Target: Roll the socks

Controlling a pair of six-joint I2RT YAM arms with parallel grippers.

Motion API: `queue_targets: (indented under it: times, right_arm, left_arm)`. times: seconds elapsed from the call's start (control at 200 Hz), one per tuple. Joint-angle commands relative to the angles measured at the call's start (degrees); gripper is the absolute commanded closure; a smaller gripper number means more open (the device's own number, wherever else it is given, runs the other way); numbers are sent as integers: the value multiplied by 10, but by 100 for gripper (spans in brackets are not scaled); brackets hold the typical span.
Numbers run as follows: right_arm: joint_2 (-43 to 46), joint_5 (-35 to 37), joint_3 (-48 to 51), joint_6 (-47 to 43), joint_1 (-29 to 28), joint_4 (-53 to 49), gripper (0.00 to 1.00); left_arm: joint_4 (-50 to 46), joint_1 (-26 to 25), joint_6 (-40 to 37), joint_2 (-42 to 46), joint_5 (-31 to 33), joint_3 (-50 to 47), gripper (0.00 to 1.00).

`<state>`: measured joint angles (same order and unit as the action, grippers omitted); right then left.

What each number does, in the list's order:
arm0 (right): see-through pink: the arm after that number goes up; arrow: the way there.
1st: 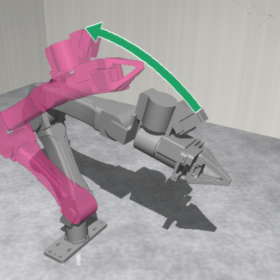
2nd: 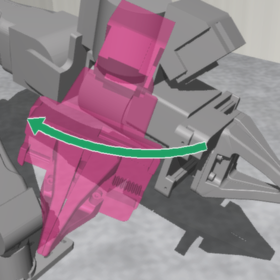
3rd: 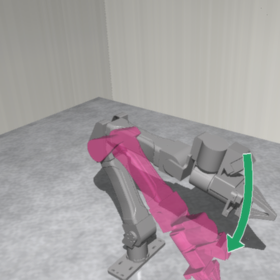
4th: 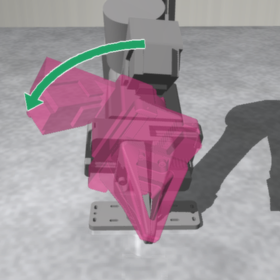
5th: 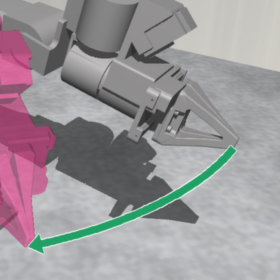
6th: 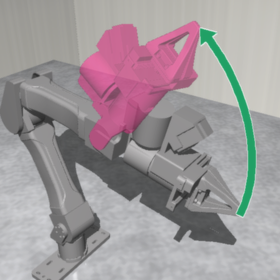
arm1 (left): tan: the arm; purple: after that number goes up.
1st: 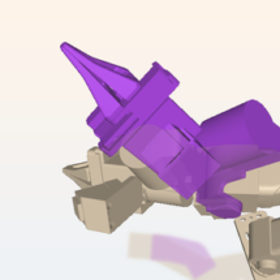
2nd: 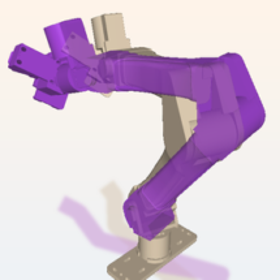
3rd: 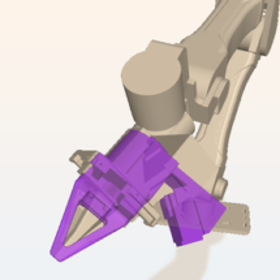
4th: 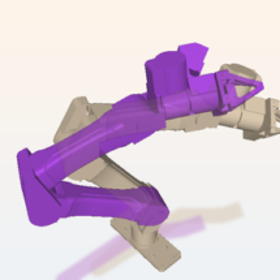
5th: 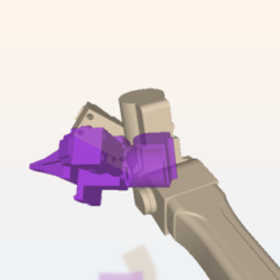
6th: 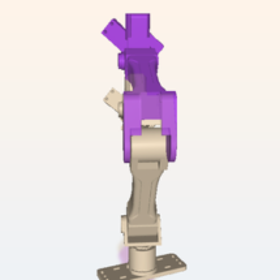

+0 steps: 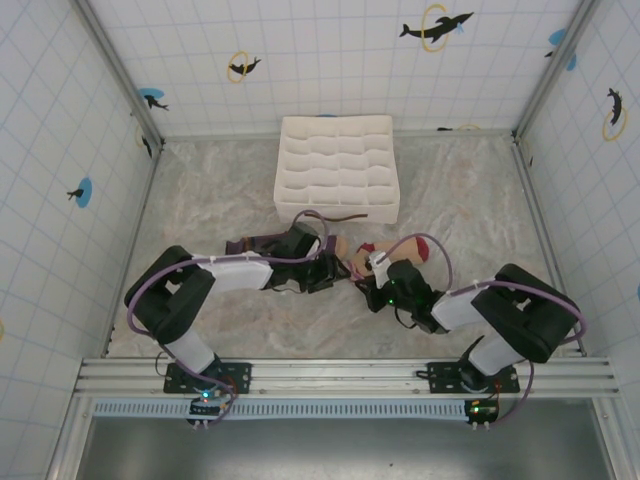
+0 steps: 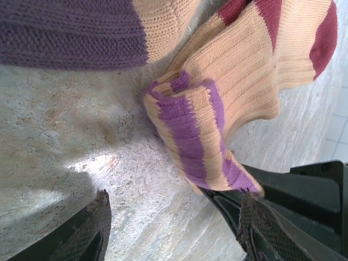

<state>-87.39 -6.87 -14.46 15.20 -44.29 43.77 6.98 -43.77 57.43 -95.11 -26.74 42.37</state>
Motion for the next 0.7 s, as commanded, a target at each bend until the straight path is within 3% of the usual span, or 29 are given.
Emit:
queue_targets:
  times: [0.0, 0.2, 0.345, 0.696]
  right_arm:
    - [-32, -120, 25, 84, 37, 2, 100]
    - [-99, -216, 7, 201, 111, 32, 100]
    - [-149, -243, -10, 287, 149, 29, 100]
    - [-163, -218, -26, 360, 172, -48, 100]
  left_arm:
    - [53, 0, 16, 17, 7, -21, 36]
    - [82, -3, 26, 3, 9, -24, 38]
    - [137, -7, 45, -8, 19, -30, 40]
    - [168, -13, 74, -85, 53, 14, 46]
